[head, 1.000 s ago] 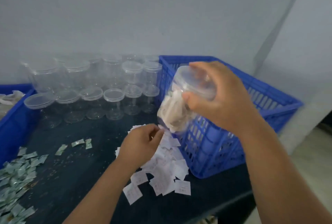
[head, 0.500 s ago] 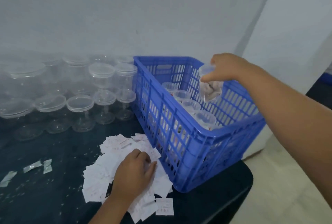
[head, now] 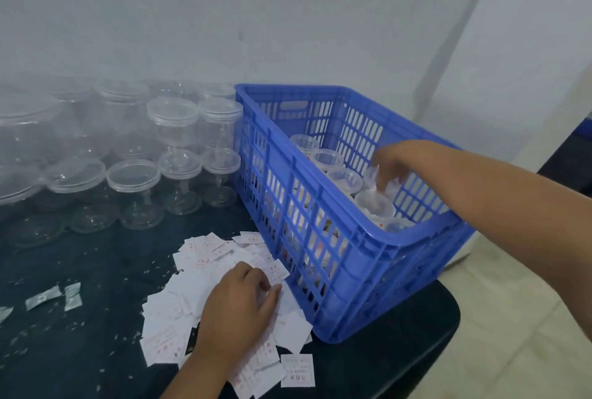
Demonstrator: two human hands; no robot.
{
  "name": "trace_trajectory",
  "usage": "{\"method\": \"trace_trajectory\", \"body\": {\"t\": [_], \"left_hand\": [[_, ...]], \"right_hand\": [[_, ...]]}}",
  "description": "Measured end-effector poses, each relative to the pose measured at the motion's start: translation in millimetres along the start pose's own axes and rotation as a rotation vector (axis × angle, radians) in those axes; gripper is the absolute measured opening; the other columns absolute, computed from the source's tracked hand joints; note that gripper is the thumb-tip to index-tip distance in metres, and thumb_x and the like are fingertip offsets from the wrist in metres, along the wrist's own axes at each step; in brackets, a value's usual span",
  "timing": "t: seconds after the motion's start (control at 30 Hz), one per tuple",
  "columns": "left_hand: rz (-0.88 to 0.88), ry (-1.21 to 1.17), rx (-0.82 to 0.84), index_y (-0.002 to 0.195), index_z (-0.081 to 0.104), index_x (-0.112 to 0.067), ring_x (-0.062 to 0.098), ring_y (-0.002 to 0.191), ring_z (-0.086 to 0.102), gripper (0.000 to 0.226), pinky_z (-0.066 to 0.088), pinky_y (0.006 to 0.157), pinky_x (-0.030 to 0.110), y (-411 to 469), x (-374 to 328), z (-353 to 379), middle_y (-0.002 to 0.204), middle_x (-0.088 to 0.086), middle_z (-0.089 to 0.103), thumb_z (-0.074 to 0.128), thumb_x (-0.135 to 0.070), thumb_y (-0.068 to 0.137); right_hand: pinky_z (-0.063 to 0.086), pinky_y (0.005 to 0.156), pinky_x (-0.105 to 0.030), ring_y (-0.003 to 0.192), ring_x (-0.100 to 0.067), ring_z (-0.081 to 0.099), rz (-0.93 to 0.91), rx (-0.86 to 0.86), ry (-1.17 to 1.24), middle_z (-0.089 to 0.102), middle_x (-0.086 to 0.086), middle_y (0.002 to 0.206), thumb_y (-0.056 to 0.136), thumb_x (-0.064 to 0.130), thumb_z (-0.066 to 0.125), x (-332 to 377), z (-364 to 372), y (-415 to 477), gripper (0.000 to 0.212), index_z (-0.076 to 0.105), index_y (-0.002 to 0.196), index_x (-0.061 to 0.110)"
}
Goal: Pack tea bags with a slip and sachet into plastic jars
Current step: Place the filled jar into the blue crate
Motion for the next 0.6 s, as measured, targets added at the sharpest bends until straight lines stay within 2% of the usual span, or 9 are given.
{"method": "trace_trajectory", "body": {"t": [0.07,0.1,0.13,0.2,0.27,0.33,0.43,0.5,0.6], "left_hand": [[0.006,0.005,0.001,0.083,0.062,-0.035,0.003,0.075,0.051,0.024,0.045,0.064,0.018,0.4,0.8,0.7,0.086,-0.021,0.049,0.067,-0.056,0.093],[0.006,0.008,0.004,0.083,0.062,-0.035,0.003,0.076,0.050,0.024,0.045,0.064,0.018,0.0,1.2,1.2,0.086,-0.021,0.049,0.066,-0.056,0.093],[0.007,0.009,0.007,0.083,0.062,-0.035,0.002,0.076,0.050,0.024,0.045,0.065,0.018,-0.2,1.6,1.2,0.086,-0.021,0.049,0.066,-0.056,0.093],[0.013,0.001,0.009,0.083,0.062,-0.035,0.003,0.076,0.050,0.024,0.045,0.065,0.018,-0.4,1.8,1.6,0.085,-0.021,0.049,0.066,-0.056,0.093],[0.021,-0.004,0.008,0.083,0.063,-0.033,0.003,0.075,0.050,0.024,0.046,0.065,0.019,0.0,0.9,1.4,0.085,-0.020,0.049,0.067,-0.054,0.093],[0.024,0.001,0.011,0.084,0.065,-0.030,0.004,0.075,0.050,0.024,0.047,0.064,0.022,1.4,-0.8,0.7,0.084,-0.017,0.050,0.068,-0.052,0.093],[0.016,0.026,0.053,0.089,0.068,-0.027,0.007,0.079,0.052,0.023,0.048,0.068,0.024,3.8,-3.0,-1.7,0.087,-0.013,0.054,0.068,-0.049,0.094],[-0.018,0.024,0.100,0.092,0.069,-0.026,0.009,0.084,0.054,0.023,0.049,0.073,0.025,4.8,-6.2,-4.3,0.091,-0.011,0.057,0.068,-0.048,0.094],[-0.134,0.016,0.184,0.092,0.069,-0.026,0.012,0.090,0.058,0.021,0.047,0.077,0.025,10.1,-11.0,-9.0,0.096,-0.009,0.059,0.070,-0.047,0.094]], "right_hand": [[0.061,0.063,-0.021,0.084,-0.020,0.077,-0.040,0.022,0.015,0.074,-0.016,0.124,0.103,0.017,0.071,3.0,7.2,4.1,0.051,0.056,0.149,0.000],[0.057,0.054,-0.020,0.076,-0.018,0.074,-0.056,0.006,0.003,0.076,-0.016,0.121,0.106,0.016,0.066,5.2,7.3,4.1,0.046,0.058,0.147,-0.001],[0.058,0.056,-0.021,0.075,-0.019,0.073,-0.070,-0.010,-0.002,0.076,-0.017,0.120,0.107,0.017,0.064,8.2,5.6,2.1,0.043,0.060,0.145,-0.004],[0.065,0.081,-0.034,0.091,-0.028,0.075,-0.094,-0.027,-0.017,0.075,-0.020,0.124,0.109,0.022,0.062,15.8,1.0,-3.9,0.046,0.060,0.145,-0.007],[0.059,0.102,-0.044,0.116,-0.034,0.072,-0.119,-0.105,-0.071,0.072,-0.019,0.133,0.109,0.032,0.063,22.3,-13.2,-19.4,0.052,0.057,0.149,-0.001],[0.050,0.112,-0.045,0.134,-0.034,0.062,-0.201,-0.288,-0.154,0.065,-0.013,0.147,0.108,0.044,0.063,29.3,-40.0,-44.3,0.057,0.057,0.153,0.010],[0.047,0.111,-0.042,0.138,-0.031,0.057,-0.356,-0.525,-0.090,0.063,-0.007,0.149,0.105,0.051,0.063,38.9,-73.0,-102.6,0.058,0.056,0.153,0.020],[0.051,0.102,-0.042,0.123,-0.030,0.066,-0.466,-0.698,0.041,0.073,0.001,0.126,0.101,0.056,0.064,48.9,-78.2,-148.2,0.054,0.061,0.146,0.026],[0.056,0.090,-0.040,0.099,-0.016,0.071,-0.660,-0.880,0.346,0.071,0.018,0.099,0.096,0.065,0.060,72.0,-52.2,-222.5,0.047,0.066,0.132,0.036]]}}
Point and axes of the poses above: each hand's wrist, its own y-axis towards the middle knuckle, its own z-axis out of the palm, x = y × z, the point moved 4 cm from there along y, towards the middle knuckle
